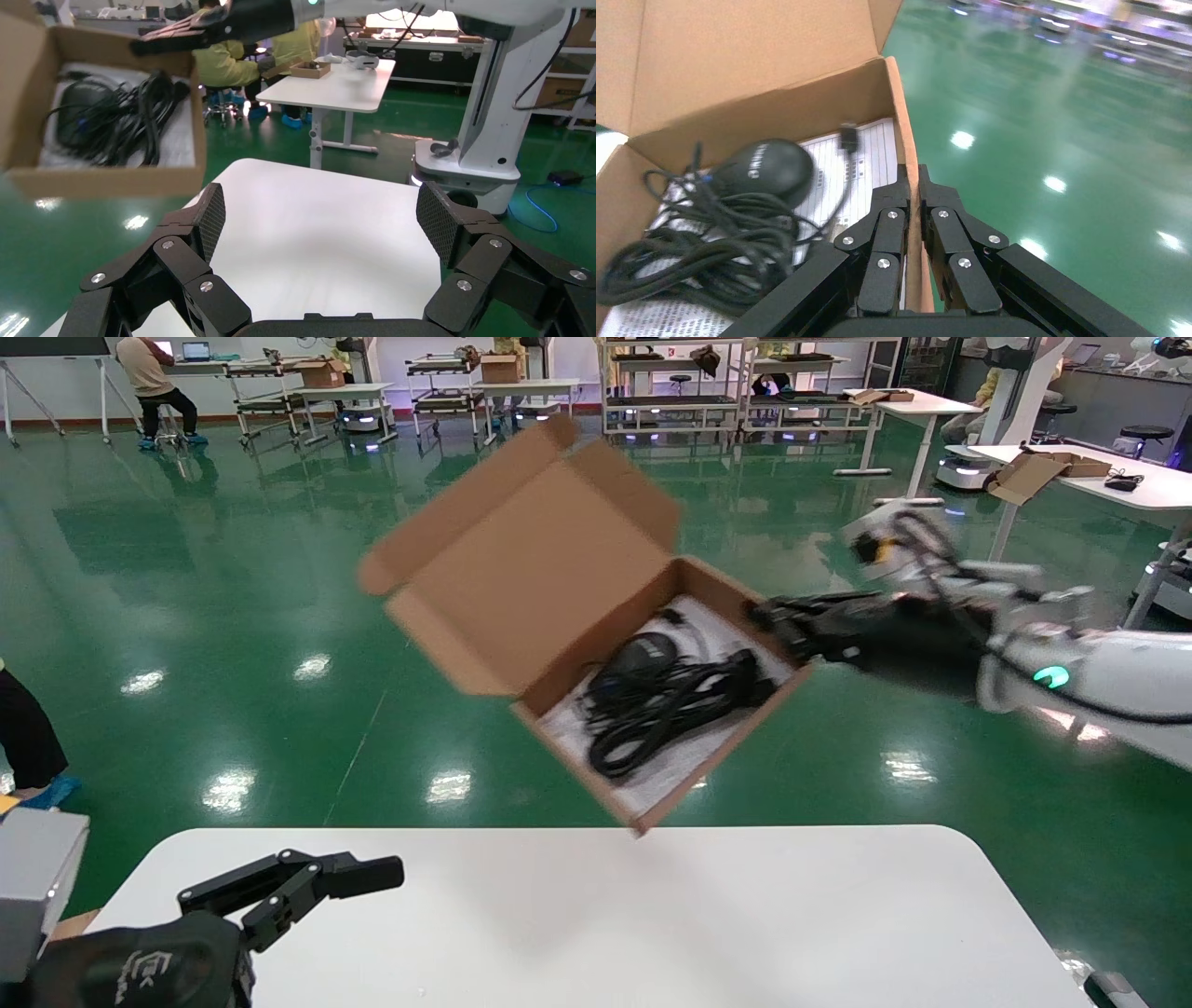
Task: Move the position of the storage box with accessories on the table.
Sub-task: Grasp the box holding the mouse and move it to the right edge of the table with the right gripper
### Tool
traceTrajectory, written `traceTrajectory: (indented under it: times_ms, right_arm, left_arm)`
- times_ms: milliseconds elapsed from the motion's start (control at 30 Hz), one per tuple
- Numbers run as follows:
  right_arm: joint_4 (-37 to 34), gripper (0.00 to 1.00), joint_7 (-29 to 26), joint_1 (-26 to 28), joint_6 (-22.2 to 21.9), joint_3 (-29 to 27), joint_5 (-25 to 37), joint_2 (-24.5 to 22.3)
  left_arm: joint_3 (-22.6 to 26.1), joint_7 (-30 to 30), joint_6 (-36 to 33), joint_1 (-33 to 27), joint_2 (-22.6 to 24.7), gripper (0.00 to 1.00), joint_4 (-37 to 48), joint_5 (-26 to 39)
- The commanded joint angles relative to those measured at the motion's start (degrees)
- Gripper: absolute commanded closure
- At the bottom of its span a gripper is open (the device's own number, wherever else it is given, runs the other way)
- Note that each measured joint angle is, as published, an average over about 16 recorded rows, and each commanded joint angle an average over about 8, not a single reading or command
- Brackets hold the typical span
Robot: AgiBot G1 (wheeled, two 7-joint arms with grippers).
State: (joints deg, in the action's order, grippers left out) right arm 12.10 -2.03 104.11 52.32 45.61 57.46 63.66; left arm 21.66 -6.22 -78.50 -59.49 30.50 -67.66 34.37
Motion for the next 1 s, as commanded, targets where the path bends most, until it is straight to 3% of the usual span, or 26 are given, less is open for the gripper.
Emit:
traceTrajectory:
  times_ms: [33, 433, 1000]
  right_arm:
    - [-2.22, 1.0, 0.8, 2.14, -0.11, 0.26, 0.75, -0.59]
    - [-9.59, 1.0, 6.15, 0.67, -1.94, -1.02, -0.6, -6.52]
    - [-13.05, 1.0, 10.47, -4.67, -7.63, -3.62, -4.29, -11.37]
  left_arm:
    - [0.0, 0.0, 0.0, 0.0, 0.0, 0.0, 0.0, 0.0]
    - [0.0, 0.0, 0.0, 0.0, 0.0, 0.0, 0.0, 0.0]
    - [0.0, 0.0, 0.0, 0.0, 0.0, 0.0, 0.0, 0.0]
